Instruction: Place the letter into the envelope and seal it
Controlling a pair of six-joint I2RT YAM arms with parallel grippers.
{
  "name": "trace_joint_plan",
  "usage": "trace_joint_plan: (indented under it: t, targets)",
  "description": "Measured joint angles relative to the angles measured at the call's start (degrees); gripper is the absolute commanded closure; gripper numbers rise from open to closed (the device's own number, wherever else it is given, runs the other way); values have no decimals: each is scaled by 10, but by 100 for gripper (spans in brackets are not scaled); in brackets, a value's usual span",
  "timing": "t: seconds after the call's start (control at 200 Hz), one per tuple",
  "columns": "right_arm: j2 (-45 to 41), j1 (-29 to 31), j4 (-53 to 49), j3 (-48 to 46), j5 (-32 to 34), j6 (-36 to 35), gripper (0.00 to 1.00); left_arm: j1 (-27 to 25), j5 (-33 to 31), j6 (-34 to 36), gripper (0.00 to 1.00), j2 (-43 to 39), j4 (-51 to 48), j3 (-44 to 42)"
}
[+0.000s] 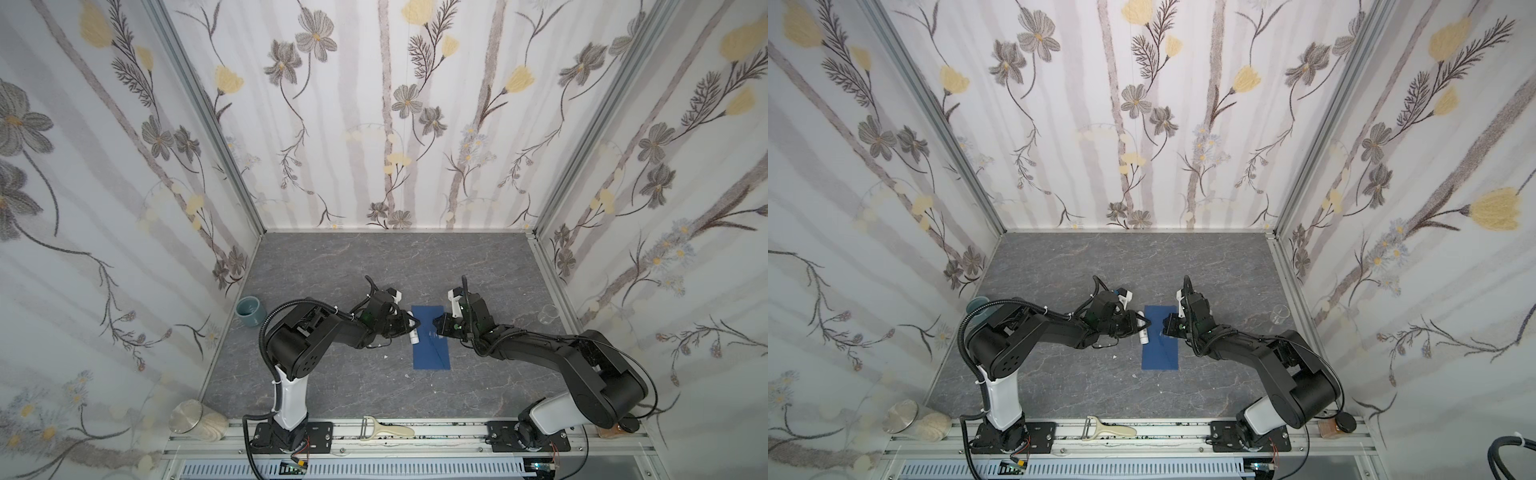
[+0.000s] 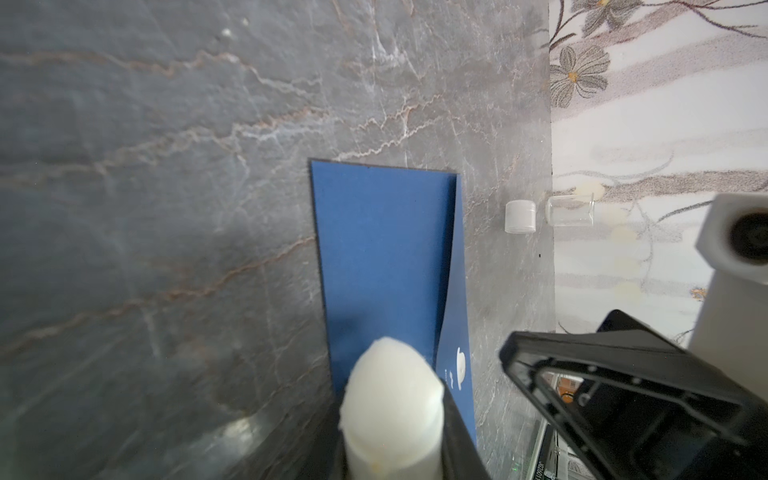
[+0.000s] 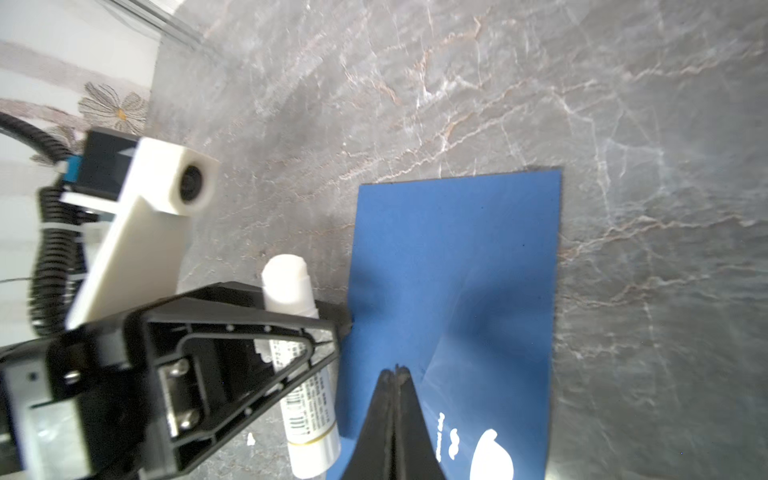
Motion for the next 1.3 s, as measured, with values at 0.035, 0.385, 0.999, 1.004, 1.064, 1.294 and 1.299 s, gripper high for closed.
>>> trace_joint_plan:
  t: [0.035,0.385,0.999,1.004,1.064,1.294,1.299]
  targets:
    - [-7,0,-2,-3,6,0,100,0,0,-2,100,0,1,-1]
    - [-5,30,-15,-52,6,23,100,-1,-4,-6,100,-3,0,-3]
    - [-32,37,-32,-46,11,35,100,-3,-9,-8,100,-8,5,-13]
    - [-32,37,-32,-46,11,35,100,-3,-9,-8,100,-8,5,-13]
    - [-29,37,-34,-48,11,35,100,-3,-9,-8,100,-8,6,-13]
    - [42,46,12,-35,1,45,100,-3,-9,-8,100,-8,4,-11]
    - [42,46,12,-35,1,45,100,-3,-9,-8,100,-8,4,-11]
